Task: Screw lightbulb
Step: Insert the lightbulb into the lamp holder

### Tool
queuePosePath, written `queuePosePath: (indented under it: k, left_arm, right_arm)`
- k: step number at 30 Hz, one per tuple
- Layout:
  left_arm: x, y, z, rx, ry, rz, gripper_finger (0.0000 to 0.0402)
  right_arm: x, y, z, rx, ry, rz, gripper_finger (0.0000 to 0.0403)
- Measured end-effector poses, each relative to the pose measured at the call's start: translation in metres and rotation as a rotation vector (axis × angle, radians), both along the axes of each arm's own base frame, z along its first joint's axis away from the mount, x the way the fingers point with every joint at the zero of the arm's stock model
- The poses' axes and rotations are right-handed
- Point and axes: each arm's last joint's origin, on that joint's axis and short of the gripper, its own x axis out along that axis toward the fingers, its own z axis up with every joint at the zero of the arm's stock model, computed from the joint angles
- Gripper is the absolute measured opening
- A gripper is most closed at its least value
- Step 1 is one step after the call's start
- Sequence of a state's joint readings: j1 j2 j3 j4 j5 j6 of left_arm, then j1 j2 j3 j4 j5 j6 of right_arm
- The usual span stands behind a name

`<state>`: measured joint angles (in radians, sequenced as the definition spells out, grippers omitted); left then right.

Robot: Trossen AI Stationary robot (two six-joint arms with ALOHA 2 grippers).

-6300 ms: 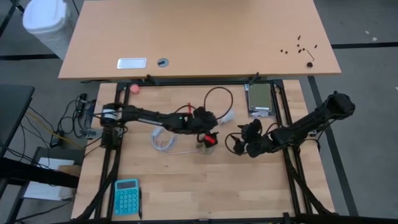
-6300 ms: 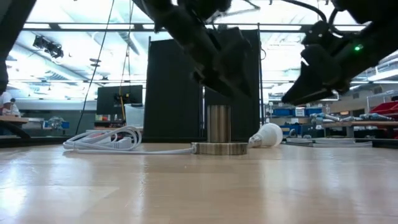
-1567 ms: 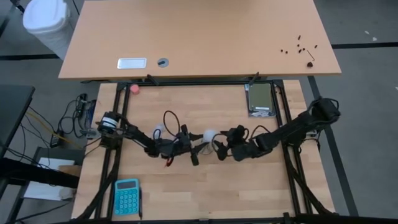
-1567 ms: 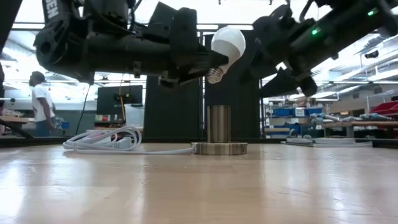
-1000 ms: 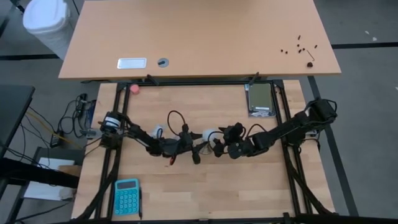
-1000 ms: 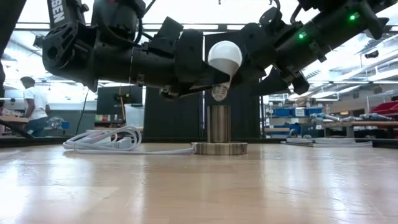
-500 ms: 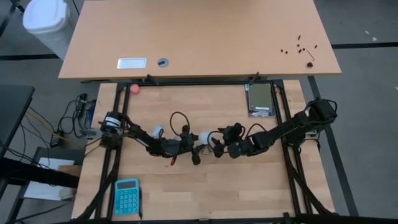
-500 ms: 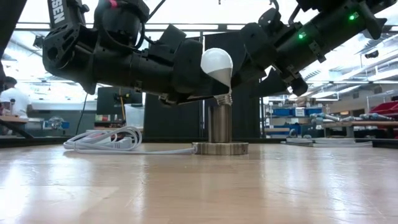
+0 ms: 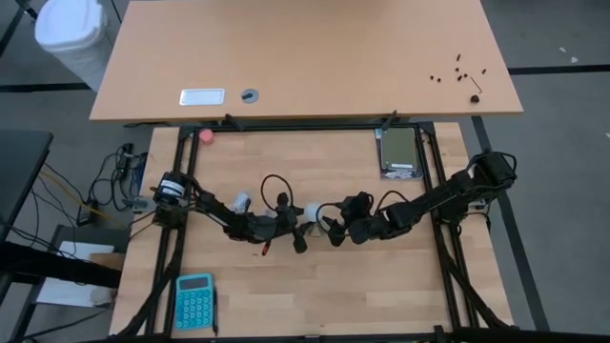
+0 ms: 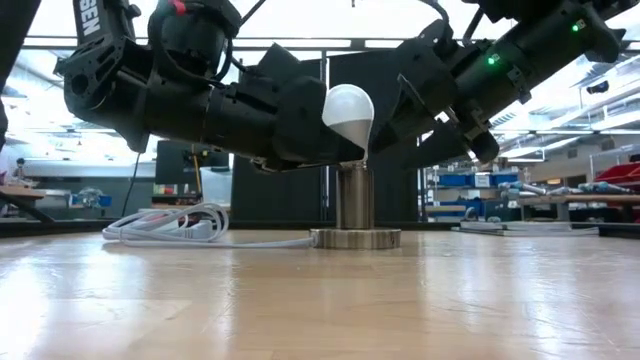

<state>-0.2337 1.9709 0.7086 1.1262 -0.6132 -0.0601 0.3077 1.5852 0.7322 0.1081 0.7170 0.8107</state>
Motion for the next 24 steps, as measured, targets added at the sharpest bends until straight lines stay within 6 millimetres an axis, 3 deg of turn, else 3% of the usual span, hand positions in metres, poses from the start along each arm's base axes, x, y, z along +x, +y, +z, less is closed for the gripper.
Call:
queuePosePath:
  k: [8,18,24]
  left_arm:
    - [-0.001,0.0,-0.004,-0.049,0.022,0.0,0.016]
    - [-0.001,-0.001,-0.001,-0.023,0.03,-0.014,0.0237]
    - [-0.002,-0.003,0.011,0.007,0.029,-0.044,0.0252]
  right_arm:
    - [0.0,0.0,0.0,-0.002,0.003,-0.001,0.0309]
    - [0.0,-0.001,0.0,-0.021,0.003,-0.012,0.0309]
    - [0.0,-0.001,0.0,-0.024,0.004,-0.012,0.0309]
